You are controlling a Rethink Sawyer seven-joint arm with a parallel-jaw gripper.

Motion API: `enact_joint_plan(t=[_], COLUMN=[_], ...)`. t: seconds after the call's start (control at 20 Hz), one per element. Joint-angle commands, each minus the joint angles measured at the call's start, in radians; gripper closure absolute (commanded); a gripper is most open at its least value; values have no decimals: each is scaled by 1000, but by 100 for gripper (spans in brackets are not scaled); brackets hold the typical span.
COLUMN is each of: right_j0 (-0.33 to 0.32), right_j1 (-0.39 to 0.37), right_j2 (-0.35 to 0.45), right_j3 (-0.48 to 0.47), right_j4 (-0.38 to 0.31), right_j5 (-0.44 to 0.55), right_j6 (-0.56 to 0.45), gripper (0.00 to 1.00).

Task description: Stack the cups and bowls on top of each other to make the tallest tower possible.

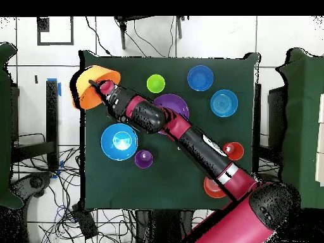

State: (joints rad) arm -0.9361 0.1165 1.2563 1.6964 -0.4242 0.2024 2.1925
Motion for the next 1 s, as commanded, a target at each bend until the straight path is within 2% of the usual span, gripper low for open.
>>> enact_joint_plan(t=[0.05, 0.3, 0.5, 1.0], right_j0=[-10, -36, -59, -66], right_j1=[44, 52, 86, 121], right_j2=[-10, -6, 2, 6], right_j3=[-56, -35, -31, -28], right_j4=[-94, -107, -121, -174], right_j5=[95, 116, 133, 109], right_j6=[-244, -251, -274, -284], gripper=[100, 100, 100, 100])
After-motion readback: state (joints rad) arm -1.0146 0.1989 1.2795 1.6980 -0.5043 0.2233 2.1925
